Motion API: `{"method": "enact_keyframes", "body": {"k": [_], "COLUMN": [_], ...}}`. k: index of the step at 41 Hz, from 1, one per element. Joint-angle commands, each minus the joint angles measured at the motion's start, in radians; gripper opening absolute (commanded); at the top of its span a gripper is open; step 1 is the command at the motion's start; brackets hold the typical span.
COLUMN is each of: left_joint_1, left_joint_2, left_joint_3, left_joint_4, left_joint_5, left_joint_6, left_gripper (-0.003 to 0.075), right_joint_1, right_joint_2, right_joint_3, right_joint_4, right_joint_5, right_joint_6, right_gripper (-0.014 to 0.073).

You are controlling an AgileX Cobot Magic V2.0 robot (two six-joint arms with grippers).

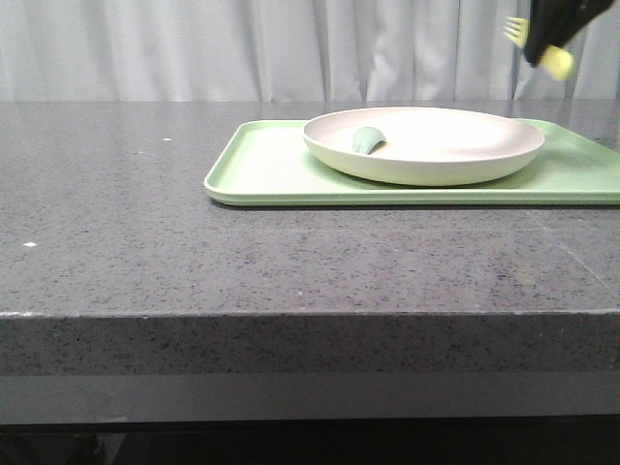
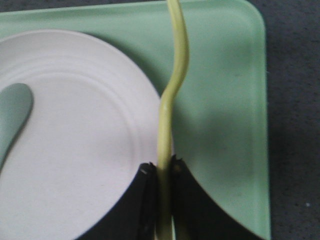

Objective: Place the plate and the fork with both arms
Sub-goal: 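Grasp the yellow fork with the right gripper and lift it, then lower the fork onto the tray beside the plate and release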

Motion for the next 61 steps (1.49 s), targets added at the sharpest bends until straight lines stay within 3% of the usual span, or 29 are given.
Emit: {"method": "enact_keyframes", "body": {"k": [1, 17, 31, 45, 52, 60, 61], "left_joint_1": [0.003, 0.003, 0.003, 0.003, 0.003, 0.003, 0.003], "left_joint_2": [0.009, 0.009, 0.009, 0.009, 0.009, 0.009, 0.009], "left_joint_3": [-0.028, -0.028, -0.028, -0.028, -0.028, -0.028, -0.028], "left_joint_4": [0.003, 0.003, 0.003, 0.003, 0.003, 0.003, 0.003], "left_joint_5": [-0.082, -0.082, -0.082, -0.082, -0.082, -0.082, -0.082], "left_joint_6": [-0.012, -0.012, -0.012, -0.012, -0.012, -0.012, -0.012], "left_gripper": [-0.0018, -0.0018, -0.0018, -0.0018, -0.0018, -0.0018, -0.0018], "right_joint_1": [-0.039, -0.060, -0.060, -0.060, -0.060, -0.060, -0.060], "right_joint_2": [-0.029, 0.092, 0.102, 0.082, -0.004, -0.099, -0.107], "right_joint_3": [-0.030, -0.030, -0.030, -0.080, -0.111, -0.111, -0.109], "right_joint_4": [-0.018, -0.018, -0.018, -0.018, -0.018, -0.018, -0.018], "right_joint_5": [-0.015, 0.022, 0.020, 0.056, 0.047, 0.023, 0.023], "right_joint_6": [-0.017, -0.070, -0.070, -0.070, -0.071, -0.094, -0.096], "right_gripper": [-0.0030, -0.0009, 0.0245, 0.0251, 0.0171, -0.0126, -0.0120]}}
